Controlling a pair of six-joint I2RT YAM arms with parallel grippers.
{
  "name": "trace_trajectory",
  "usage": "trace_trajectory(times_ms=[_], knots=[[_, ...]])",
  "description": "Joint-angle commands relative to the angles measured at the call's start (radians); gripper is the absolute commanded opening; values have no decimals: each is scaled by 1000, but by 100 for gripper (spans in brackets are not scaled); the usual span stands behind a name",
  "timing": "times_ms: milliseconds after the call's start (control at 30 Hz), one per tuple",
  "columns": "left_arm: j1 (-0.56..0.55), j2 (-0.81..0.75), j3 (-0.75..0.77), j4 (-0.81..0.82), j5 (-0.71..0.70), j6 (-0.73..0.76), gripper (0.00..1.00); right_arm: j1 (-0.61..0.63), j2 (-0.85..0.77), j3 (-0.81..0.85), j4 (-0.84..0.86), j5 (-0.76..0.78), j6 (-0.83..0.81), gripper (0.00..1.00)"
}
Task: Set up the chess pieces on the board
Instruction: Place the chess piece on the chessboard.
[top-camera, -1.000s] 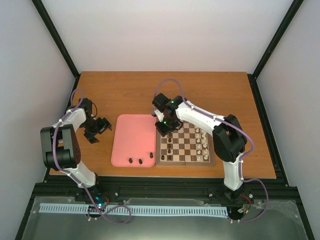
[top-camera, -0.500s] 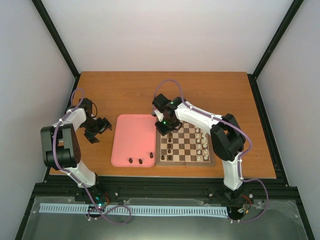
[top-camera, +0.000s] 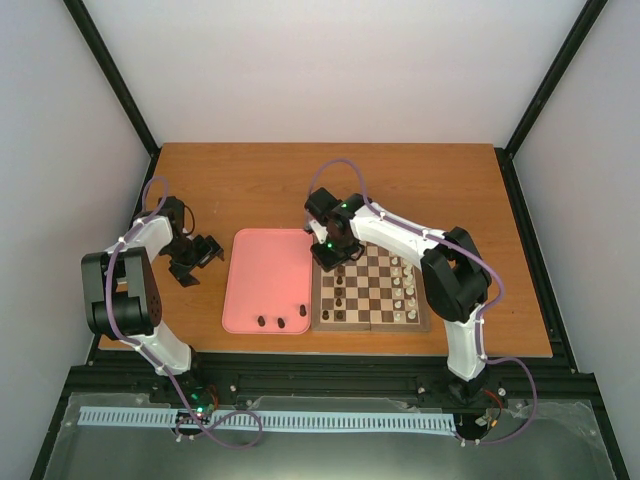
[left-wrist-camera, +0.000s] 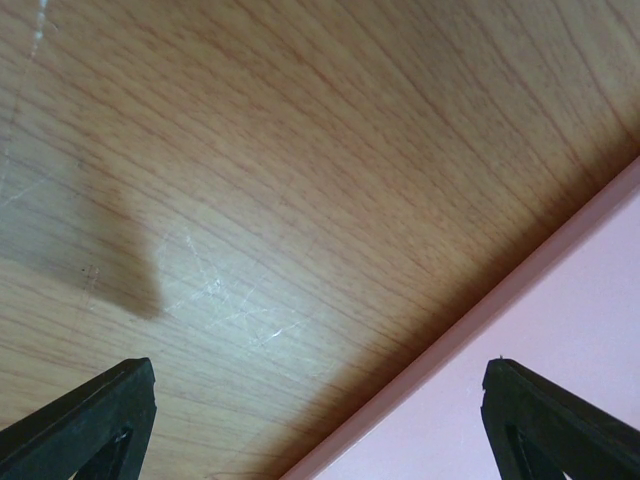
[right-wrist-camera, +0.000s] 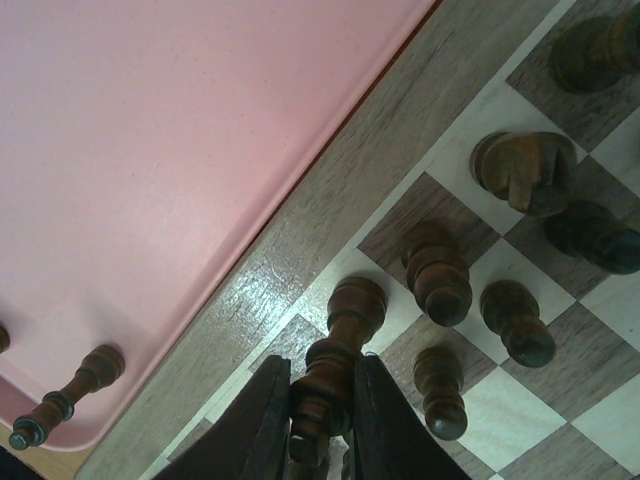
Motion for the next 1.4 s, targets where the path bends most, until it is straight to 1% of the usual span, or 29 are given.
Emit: trace_trajectory(times_ms=[0,267,433,633,800,900,1133,1233,1367], knots=[[1,4,32,11,9,9,100,-8,-34,-10,-48,4,-5,4],[2,-2,26,13,9,11,100,-8,-36,-23,-41,-9,-1,4],[2,1,31,10,9,11,100,-8,-27,-24,-34,-10,0,6],[2,1,32,8,7,11,100,-8,-29,-18,-28,-12,-1,18],[1,1,33,8,6,12,100,-8,-63,-15,-34,-11,3,22],[1,3,37,6,6,12,100,-7,-87,3,-50,-10,4,33],[2,6,39,7,12,11,100,-7,-124,55,-73,1,9,39],[2,4,37,5,11,12,100,-5,-139,93,-100,0,18,46],[2,3,34,7,12,12,100,9,-161,113,-122,-14,40,61]])
